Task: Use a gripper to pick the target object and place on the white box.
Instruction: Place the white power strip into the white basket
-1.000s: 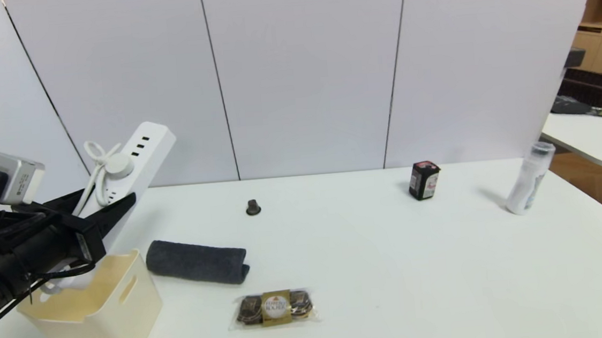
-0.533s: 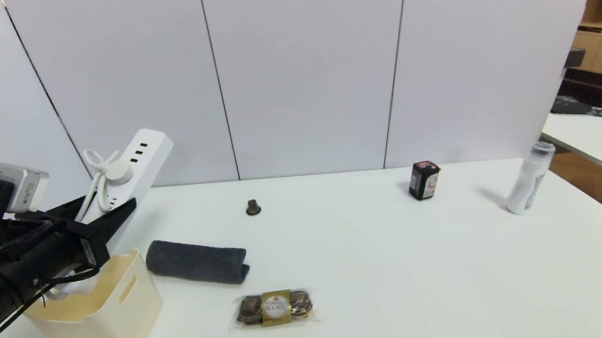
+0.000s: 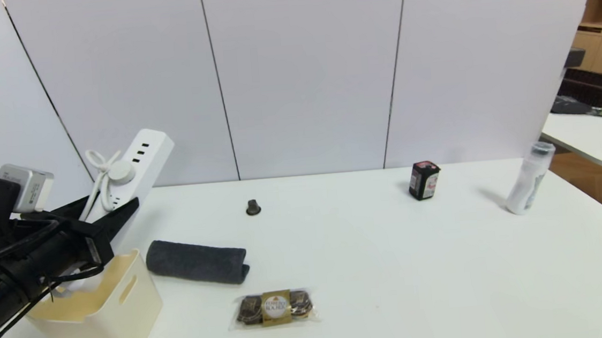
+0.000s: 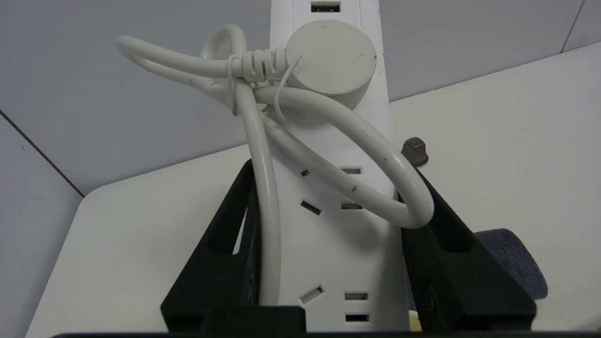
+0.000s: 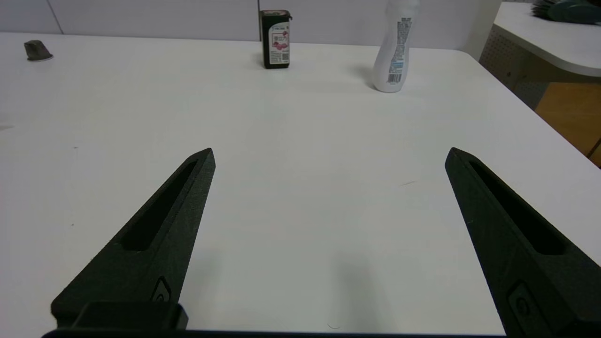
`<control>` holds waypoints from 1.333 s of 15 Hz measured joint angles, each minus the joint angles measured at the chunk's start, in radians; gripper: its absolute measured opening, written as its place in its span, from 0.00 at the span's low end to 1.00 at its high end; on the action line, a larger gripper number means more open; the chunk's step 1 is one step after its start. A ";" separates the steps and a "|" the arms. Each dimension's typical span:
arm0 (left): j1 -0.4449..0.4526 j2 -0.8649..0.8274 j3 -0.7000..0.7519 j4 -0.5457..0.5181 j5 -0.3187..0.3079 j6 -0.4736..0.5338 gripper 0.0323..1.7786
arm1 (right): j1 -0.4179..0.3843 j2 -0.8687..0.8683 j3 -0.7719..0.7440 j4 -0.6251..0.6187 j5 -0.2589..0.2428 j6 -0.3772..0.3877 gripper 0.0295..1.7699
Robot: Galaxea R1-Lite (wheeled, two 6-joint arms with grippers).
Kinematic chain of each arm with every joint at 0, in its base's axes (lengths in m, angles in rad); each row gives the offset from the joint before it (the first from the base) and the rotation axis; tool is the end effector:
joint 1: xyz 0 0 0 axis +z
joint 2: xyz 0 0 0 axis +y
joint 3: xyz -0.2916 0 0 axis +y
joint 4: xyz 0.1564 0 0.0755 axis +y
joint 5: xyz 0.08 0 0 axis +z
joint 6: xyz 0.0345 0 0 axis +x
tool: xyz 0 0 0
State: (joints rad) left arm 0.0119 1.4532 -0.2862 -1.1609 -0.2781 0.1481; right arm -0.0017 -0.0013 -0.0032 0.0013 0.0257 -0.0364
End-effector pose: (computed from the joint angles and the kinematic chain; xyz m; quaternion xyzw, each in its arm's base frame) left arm 0.2099 -0.0070 0.1747 0.0729 -0.0068 -0.1326 0.9885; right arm -0.0211 0.0009 0.0762 -0.0182 -0.0018 0.0120 0.9998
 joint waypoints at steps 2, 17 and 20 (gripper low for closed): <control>0.000 0.007 0.000 -0.002 0.008 -0.001 0.48 | 0.000 0.000 0.000 0.000 0.001 0.000 0.96; 0.000 -0.005 -0.029 -0.031 0.039 0.003 0.48 | 0.000 0.000 0.000 0.000 0.000 0.000 0.96; -0.001 -0.042 -0.138 0.117 0.035 0.023 0.48 | 0.000 0.000 0.000 0.000 0.000 0.000 0.96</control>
State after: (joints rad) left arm 0.0104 1.4111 -0.4238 -1.0443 -0.2428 0.1713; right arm -0.0017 -0.0013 -0.0032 0.0017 0.0260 -0.0364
